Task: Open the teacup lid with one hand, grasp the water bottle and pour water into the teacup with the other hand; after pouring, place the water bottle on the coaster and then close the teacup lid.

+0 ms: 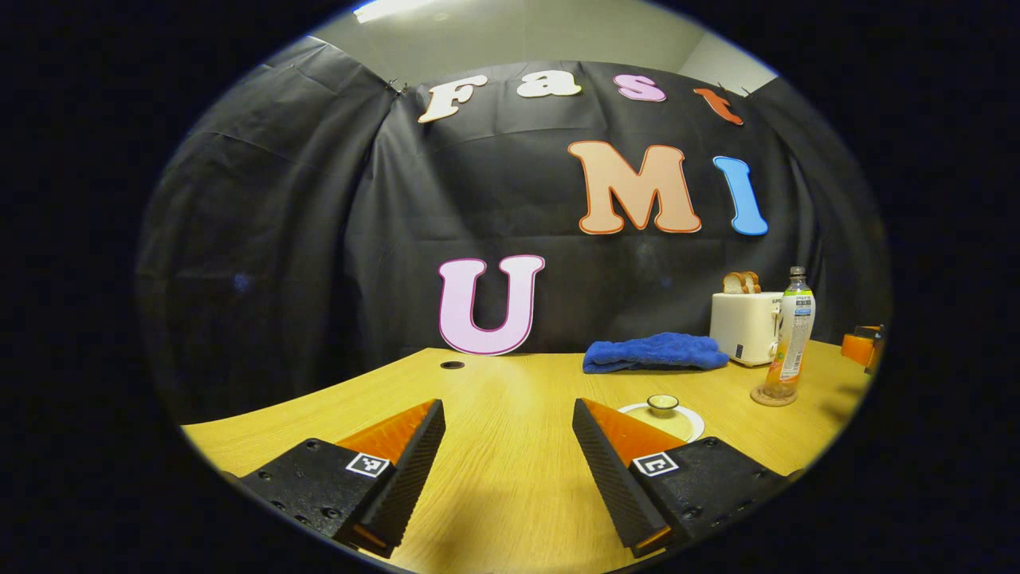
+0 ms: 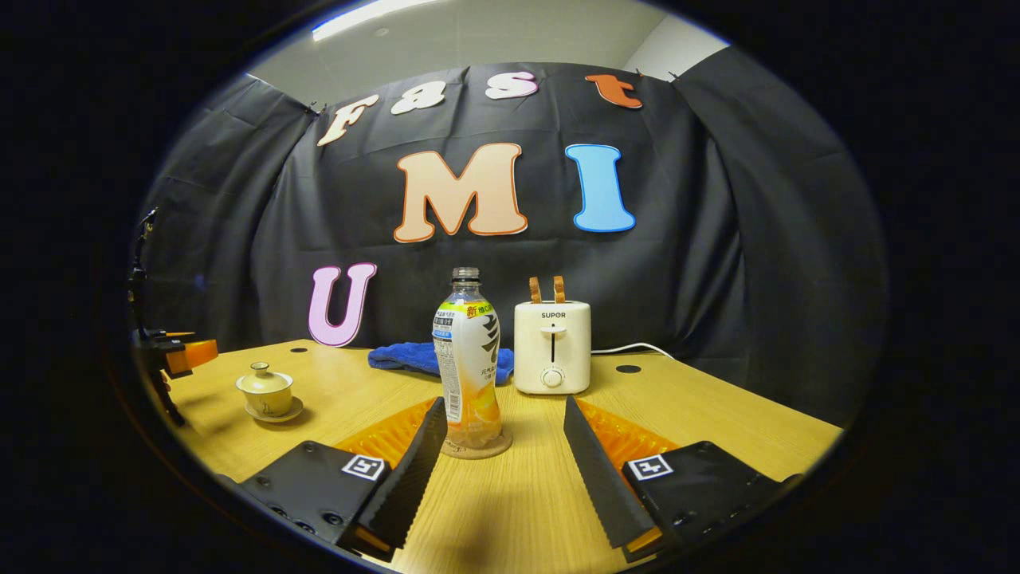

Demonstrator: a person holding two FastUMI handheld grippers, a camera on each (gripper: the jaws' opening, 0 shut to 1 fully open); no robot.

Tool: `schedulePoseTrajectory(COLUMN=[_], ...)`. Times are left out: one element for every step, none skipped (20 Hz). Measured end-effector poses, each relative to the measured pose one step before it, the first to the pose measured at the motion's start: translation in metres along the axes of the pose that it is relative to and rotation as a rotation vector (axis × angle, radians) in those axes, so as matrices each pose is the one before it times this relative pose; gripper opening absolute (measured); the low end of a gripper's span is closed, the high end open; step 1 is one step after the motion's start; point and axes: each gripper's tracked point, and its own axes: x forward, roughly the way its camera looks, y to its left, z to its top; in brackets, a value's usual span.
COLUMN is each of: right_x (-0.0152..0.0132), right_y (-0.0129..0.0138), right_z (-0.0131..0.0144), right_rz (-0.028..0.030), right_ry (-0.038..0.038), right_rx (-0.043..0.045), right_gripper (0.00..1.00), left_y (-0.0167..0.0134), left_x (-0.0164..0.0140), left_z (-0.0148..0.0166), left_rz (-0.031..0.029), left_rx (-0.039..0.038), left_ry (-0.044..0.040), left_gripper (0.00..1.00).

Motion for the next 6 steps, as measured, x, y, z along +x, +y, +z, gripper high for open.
schedulePoseTrajectory(right_x=[-0.00021, 0.00000, -0.00025, 0.00089, -0.00086, -0.00045], right_y=[-0.00005, -0.00001, 0.00002, 0.00018, 0.00016, -0.00040], right_z=[0.00025, 0.00020, 0.00025, 0.00019, -0.00007, 0.00074], right_rz=[-0.00007, 0.00023, 0.00002, -0.00064, -0.00009, -0.00025], right_ry=[0.00020, 0.00027, 0.00026, 0.00051, 0.00060, 0.00026], right_rx=[0.00019, -0.00008, -0.00015, -0.00022, -0.00041, -0.00022], right_gripper=[0.92, 0.96, 0.94, 0.94, 0.94, 0.94], left_y=[0.00007, 0.00010, -0.00014, -0.00051, 0.00027, -0.00045], left_x=[0.00015, -0.00024, 0.00051, 0.00032, 0.00012, -0.00019], left_z=[0.00071, -0.00006, -0.00054, 0.00053, -0.00018, 0.00051], left_rz=[0.00150, 0.00046, -0.00021, 0.00000, -0.00042, -0.00056], left_rx=[-0.00026, -0.00003, 0.00130, -0.00024, 0.00000, 0.00011], left_ry=[-0.00107, -0.00017, 0.00214, -0.00091, -0.00011, 0.00048], left_gripper=[0.94, 0.94, 0.94, 0.94, 0.94, 0.94])
